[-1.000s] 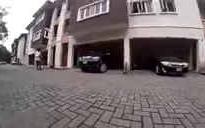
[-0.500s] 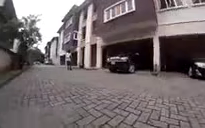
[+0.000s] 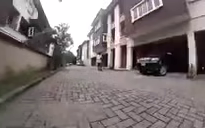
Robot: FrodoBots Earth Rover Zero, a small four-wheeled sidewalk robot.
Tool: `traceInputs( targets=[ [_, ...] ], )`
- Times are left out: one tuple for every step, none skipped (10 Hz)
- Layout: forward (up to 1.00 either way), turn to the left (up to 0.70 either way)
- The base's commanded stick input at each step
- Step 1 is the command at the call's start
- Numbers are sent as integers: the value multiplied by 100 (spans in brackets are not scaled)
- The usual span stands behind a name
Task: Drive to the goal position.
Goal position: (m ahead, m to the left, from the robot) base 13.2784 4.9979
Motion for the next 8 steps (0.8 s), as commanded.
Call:
traceInputs(
  targets=[
    [70,0],
    [70,0],
    [70,0],
    [70,0],
    [70,0],
    [70,0],
    [70,0],
    [70,0]
  ],
)
